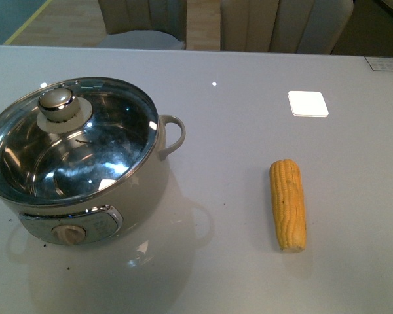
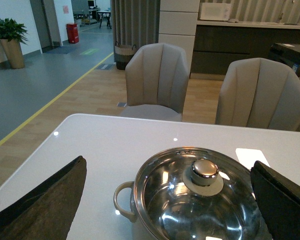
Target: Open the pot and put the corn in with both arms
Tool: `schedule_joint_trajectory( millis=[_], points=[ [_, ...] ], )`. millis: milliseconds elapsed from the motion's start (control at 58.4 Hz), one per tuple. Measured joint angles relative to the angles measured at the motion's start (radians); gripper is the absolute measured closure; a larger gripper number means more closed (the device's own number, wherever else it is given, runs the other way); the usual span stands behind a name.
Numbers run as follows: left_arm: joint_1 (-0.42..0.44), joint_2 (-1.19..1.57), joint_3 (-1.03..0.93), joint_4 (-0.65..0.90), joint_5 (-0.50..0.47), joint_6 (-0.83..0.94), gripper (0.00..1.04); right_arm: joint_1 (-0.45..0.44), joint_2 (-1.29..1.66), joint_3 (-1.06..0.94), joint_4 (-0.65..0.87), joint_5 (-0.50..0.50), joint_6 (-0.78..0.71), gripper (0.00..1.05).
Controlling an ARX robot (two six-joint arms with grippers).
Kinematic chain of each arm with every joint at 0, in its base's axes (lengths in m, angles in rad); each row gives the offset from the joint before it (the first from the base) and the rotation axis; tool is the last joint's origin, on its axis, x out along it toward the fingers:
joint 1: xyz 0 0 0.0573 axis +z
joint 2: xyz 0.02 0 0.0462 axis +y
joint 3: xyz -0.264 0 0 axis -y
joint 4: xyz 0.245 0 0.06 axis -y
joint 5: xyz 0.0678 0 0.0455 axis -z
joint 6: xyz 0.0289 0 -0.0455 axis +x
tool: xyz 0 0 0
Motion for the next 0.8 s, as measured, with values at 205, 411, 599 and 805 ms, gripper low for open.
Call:
schedule_joint_trajectory(
  millis=[205, 411, 599, 805],
  points=[
    [0.000, 0.000, 0.000, 0.000, 0.000, 0.000, 0.07, 0.000, 0.000, 0.000, 0.000, 0.000, 0.000, 0.09],
    [0.000, 0.000, 0.000, 0.000, 0.000, 0.000, 0.07, 0.000, 0.000, 0.000, 0.000, 0.000, 0.000, 0.09],
    [0.000, 0.000, 0.000, 0.000, 0.000, 0.000, 0.07, 0.000, 0.000, 0.000, 0.000, 0.000, 0.000, 0.09],
    [-0.031, 0.212, 0.144, -0.339, -0.049, -0.141, 0.07, 0.000, 0.000, 0.000, 0.000, 0.000, 0.000, 0.09]
  ],
)
